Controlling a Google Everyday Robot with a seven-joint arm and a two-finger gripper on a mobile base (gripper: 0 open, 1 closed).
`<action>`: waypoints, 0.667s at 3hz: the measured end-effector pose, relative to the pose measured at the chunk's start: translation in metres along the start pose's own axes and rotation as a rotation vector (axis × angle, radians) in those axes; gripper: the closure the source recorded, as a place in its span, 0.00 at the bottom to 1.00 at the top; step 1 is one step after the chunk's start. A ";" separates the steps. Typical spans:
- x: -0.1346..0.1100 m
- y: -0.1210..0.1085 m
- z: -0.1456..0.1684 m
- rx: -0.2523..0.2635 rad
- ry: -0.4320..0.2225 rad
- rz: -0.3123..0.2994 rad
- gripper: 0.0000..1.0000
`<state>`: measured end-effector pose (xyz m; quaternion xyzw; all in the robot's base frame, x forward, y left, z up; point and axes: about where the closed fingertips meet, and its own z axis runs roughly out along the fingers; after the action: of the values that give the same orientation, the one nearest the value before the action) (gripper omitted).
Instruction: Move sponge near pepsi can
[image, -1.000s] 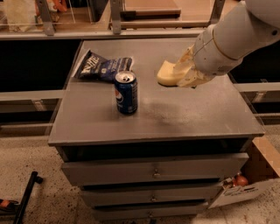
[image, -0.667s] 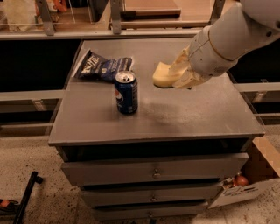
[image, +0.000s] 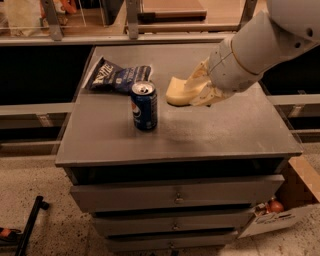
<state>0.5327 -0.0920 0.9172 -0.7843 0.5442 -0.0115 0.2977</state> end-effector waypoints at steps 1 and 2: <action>-0.012 0.001 0.007 -0.005 -0.042 -0.023 0.59; -0.014 0.001 0.007 -0.006 -0.042 -0.025 0.36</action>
Offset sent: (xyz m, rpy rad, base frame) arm -0.0034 0.0119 -0.0024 0.0233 0.0036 0.0363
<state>0.5282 -0.0774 0.9152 -0.7920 0.5279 0.0028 0.3066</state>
